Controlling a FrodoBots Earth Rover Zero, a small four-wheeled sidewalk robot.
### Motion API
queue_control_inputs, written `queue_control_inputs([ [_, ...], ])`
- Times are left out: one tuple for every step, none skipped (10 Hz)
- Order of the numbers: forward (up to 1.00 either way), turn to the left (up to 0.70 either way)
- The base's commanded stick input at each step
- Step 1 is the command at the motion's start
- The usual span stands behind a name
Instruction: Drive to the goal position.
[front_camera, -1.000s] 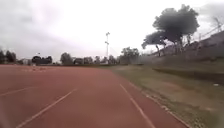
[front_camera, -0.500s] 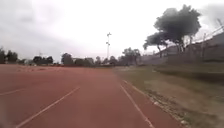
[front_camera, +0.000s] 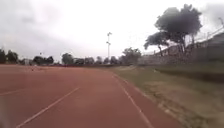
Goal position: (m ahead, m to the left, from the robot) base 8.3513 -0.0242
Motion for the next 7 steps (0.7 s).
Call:
queue_control_inputs([
  [0.70, 0.00],
  [0.70, 0.00],
  [0.70, 0.00],
  [0.70, 0.00],
  [0.70, 0.00],
  [0.70, 0.00],
  [0.70, 0.00],
])
